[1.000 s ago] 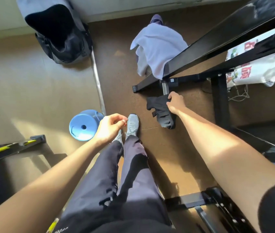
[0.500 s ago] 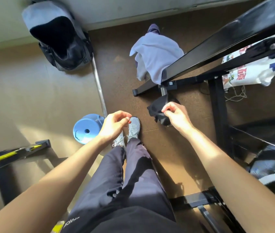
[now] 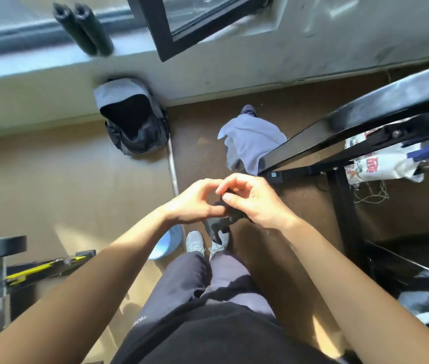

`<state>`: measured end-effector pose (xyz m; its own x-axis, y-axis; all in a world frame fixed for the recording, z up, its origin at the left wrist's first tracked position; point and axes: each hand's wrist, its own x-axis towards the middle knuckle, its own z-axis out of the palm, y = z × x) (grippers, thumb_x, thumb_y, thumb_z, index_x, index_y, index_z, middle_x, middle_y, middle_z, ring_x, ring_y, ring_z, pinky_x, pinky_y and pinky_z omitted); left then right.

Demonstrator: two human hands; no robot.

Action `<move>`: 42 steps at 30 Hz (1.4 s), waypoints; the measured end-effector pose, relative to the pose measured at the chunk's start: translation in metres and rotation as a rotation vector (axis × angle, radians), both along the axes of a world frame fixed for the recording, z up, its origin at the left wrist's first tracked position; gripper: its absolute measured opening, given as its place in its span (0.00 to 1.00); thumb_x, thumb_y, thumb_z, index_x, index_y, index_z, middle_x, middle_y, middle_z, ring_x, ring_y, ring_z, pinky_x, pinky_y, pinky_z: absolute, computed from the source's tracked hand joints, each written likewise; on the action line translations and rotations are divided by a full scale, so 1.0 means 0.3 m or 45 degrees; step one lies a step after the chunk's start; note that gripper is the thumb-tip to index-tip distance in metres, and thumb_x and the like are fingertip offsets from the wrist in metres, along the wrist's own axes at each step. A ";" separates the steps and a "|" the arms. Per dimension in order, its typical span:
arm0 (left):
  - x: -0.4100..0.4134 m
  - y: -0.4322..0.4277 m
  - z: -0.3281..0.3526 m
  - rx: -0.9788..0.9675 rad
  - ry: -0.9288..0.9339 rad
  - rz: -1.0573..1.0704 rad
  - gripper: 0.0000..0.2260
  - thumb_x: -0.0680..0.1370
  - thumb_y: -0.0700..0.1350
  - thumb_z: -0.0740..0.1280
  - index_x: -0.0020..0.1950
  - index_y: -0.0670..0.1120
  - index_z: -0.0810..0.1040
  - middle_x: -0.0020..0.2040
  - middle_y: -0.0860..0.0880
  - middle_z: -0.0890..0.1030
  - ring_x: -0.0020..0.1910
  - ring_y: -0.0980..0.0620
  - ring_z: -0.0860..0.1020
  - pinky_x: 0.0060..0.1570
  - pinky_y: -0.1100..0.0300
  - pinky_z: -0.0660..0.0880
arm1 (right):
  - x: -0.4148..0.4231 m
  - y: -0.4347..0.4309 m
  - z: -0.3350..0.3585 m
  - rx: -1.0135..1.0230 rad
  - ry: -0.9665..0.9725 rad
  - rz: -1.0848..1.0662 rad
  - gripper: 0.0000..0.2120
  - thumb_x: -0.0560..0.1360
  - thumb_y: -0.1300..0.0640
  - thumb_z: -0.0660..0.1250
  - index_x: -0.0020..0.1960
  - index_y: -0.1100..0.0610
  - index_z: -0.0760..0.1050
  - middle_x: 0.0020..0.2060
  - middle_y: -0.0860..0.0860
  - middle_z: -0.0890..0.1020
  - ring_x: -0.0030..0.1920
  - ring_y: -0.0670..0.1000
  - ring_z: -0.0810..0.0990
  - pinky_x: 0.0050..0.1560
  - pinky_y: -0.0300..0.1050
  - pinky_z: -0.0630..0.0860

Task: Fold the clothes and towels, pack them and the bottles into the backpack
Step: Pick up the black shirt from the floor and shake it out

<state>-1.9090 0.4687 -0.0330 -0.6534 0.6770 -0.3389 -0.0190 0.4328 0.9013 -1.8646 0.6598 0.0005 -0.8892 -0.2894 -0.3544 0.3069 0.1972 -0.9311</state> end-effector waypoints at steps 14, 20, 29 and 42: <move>-0.228 -0.426 0.048 -0.491 0.112 0.297 0.17 0.75 0.44 0.77 0.33 0.52 0.71 0.27 0.59 0.74 0.28 0.58 0.70 0.31 0.63 0.67 | -0.400 -0.112 0.191 0.058 0.170 0.127 0.07 0.77 0.67 0.71 0.54 0.59 0.82 0.47 0.47 0.86 0.50 0.45 0.84 0.55 0.39 0.80; -0.376 -0.763 -0.068 -0.890 0.173 0.503 0.09 0.76 0.45 0.73 0.41 0.57 0.76 0.34 0.56 0.77 0.37 0.48 0.77 0.35 0.58 0.68 | -0.657 -0.181 0.174 0.682 0.217 0.400 0.10 0.73 0.53 0.77 0.54 0.49 0.82 0.50 0.41 0.81 0.50 0.42 0.80 0.47 0.33 0.75; -0.562 -1.103 -0.174 -1.244 0.068 0.517 0.09 0.81 0.56 0.66 0.46 0.57 0.84 0.42 0.51 0.84 0.47 0.45 0.80 0.47 0.55 0.68 | -0.941 -0.335 0.086 1.384 0.216 0.511 0.03 0.76 0.55 0.73 0.44 0.48 0.83 0.39 0.47 0.83 0.39 0.49 0.79 0.39 0.46 0.74; -0.686 -1.177 -0.148 -0.730 -0.406 1.260 0.10 0.82 0.44 0.63 0.45 0.42 0.82 0.46 0.40 0.87 0.47 0.40 0.86 0.51 0.46 0.81 | -1.242 -0.457 -0.065 1.078 0.051 0.310 0.04 0.77 0.56 0.72 0.43 0.54 0.82 0.39 0.51 0.82 0.44 0.53 0.81 0.35 0.39 0.70</move>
